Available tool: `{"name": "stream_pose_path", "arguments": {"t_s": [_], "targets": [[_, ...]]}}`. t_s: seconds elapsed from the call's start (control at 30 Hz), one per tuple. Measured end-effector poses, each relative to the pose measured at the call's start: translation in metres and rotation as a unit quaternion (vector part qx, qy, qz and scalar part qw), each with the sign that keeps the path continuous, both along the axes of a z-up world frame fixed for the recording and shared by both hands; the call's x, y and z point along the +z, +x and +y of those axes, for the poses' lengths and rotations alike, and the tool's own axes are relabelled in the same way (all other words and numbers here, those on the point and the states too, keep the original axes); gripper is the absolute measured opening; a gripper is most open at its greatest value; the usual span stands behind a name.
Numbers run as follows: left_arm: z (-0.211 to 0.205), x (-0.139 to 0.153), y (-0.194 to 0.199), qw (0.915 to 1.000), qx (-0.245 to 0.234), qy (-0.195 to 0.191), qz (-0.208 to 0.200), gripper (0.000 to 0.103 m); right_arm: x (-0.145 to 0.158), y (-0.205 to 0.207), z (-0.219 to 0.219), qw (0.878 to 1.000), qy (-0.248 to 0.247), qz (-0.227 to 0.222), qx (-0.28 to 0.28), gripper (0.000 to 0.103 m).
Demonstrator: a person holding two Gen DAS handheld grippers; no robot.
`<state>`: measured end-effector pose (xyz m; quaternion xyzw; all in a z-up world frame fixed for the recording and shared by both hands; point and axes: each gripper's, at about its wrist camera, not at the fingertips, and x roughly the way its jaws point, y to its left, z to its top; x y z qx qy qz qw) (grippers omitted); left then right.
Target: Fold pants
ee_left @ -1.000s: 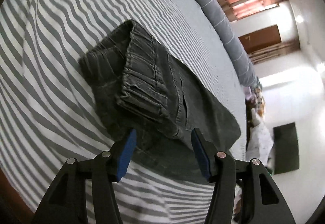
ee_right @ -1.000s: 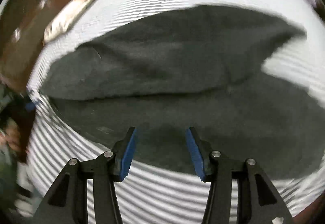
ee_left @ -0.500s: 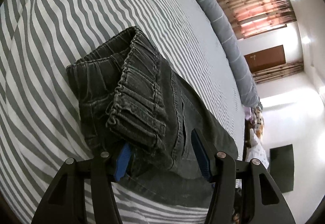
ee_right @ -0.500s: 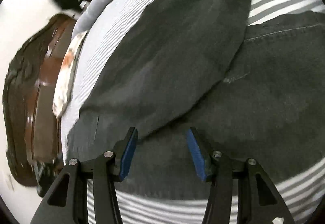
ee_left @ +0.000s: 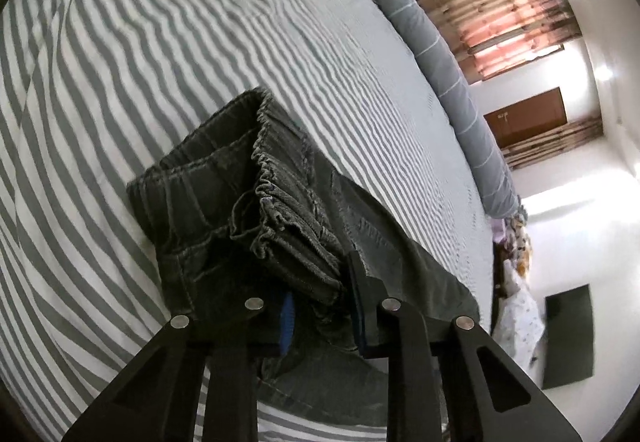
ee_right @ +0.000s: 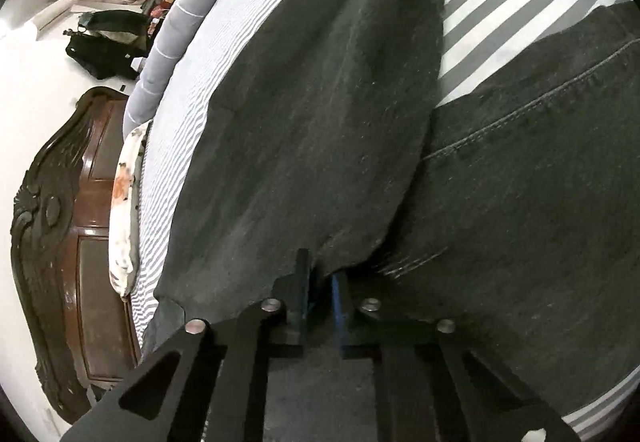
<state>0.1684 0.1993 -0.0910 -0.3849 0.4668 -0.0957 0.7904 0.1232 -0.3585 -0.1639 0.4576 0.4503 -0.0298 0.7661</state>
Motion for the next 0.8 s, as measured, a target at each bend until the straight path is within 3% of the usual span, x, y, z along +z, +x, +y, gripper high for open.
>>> {"name": "stream_pose_path", "arguments": {"t_s": [0.13,0.27,0.43,0.53,0.67,0.8], "targets": [[-0.006,0.015,0.009,0.9992,-0.023,0.029,-0.013,0.022,0.025,-0.009,0.007,0.998,-0.044,-0.022,0.027,0.004],[-0.005,0.032,0.021,0.9959,-0.061,0.061,-0.027,0.022,0.048,-0.026,0.012,0.997,-0.053,-0.037,0.041,0.004],[-0.003,0.044,0.034,0.9838,-0.130,0.115,-0.046,0.022,0.063,-0.057,0.034,0.994,-0.074,-0.039,0.075,0.004],[0.004,0.035,0.036,0.9773,-0.151,0.144,-0.037,0.022,0.056,-0.073,0.049,0.992,-0.075,-0.025,0.093,0.004],[0.019,0.004,0.028,0.9700,-0.157,0.185,0.008,0.022,0.032,-0.089,0.061,0.993,-0.060,0.007,0.103,0.004],[0.025,-0.025,0.019,0.9664,-0.157,0.199,0.042,0.022,0.009,-0.093,0.060,0.993,-0.052,0.033,0.104,0.004]]}}
